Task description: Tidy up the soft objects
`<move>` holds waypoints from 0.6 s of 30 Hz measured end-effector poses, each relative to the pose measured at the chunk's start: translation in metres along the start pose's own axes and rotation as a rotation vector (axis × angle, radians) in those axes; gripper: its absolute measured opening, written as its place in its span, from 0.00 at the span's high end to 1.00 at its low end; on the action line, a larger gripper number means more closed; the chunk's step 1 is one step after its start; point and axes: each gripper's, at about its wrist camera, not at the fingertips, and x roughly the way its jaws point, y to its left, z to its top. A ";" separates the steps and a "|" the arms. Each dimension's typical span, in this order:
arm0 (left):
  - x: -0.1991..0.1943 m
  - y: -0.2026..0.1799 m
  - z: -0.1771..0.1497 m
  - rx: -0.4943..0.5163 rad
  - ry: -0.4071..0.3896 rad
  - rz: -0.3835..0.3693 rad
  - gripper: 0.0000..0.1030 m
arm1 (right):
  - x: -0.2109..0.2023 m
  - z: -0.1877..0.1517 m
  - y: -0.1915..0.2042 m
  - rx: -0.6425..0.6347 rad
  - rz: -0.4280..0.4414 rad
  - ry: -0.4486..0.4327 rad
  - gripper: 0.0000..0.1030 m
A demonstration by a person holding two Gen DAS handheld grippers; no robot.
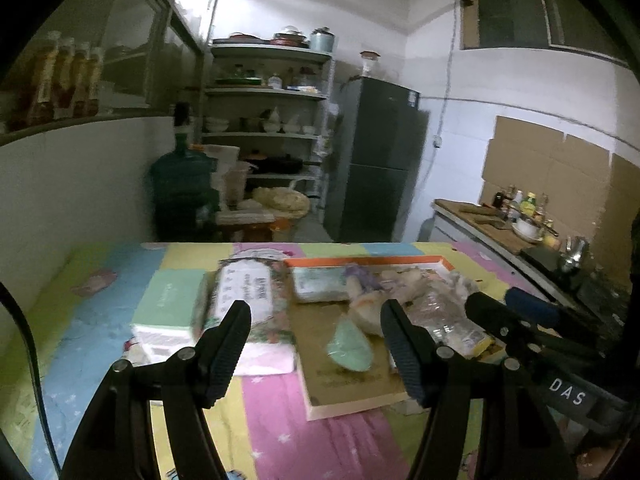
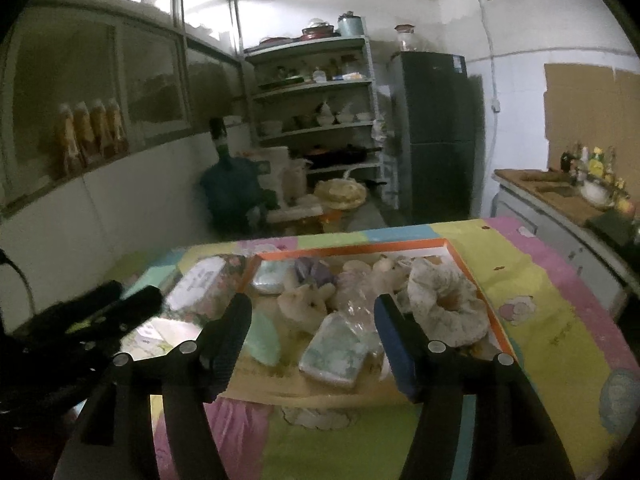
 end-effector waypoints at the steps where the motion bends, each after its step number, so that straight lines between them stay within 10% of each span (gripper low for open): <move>1: -0.002 0.002 -0.002 -0.001 -0.002 0.021 0.35 | 0.000 -0.002 0.004 -0.009 -0.020 0.003 0.35; 18: -0.053 0.022 -0.038 -0.015 -0.016 0.146 0.35 | -0.028 -0.037 0.043 -0.004 -0.081 -0.023 0.29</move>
